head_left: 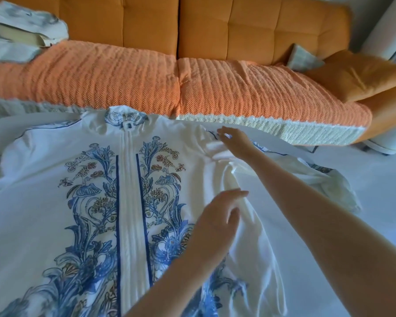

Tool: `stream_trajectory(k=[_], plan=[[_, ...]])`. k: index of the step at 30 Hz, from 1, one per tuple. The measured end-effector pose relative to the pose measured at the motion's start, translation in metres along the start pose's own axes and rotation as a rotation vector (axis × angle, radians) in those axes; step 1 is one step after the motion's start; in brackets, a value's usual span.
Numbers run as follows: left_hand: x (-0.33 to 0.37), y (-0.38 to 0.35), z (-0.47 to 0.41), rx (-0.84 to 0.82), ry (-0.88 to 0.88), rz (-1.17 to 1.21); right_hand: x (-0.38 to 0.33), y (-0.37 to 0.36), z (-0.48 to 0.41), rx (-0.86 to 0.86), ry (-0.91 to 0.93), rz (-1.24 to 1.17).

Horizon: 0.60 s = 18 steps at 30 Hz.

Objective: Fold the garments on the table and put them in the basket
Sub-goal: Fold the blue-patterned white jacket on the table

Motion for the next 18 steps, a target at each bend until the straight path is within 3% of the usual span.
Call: stream_trajectory(k=[3,7,12,14,18], plan=[[-0.015,0.003,-0.045,-0.072,-0.095,-0.562,0.038,0.025,0.018,-0.001,-0.099,0.149],[-0.057,0.006,-0.105,-0.190,-0.024,-0.836,0.084,0.044,0.064,0.002,-0.162,0.311],[-0.108,0.019,-0.176,-0.260,0.139,-0.973,0.135,0.032,0.110,-0.228,-0.163,0.635],[-0.121,0.020,-0.187,-0.302,0.186,-0.987,0.146,0.035,0.107,-0.276,-0.197,0.655],[-0.106,0.034,-0.201,-0.044,0.110,-0.896,0.142,0.042,0.097,-0.179,-0.288,0.428]])
Point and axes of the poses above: each hand's wrist, its own z-axis away from the middle knuckle, its own y-axis out of the back of the hand, x = y × z, the point moved 6 cm from there along -z, towards the middle knuckle, and after that the axes turned 2 degrees about -z, right-handed, at the moved point
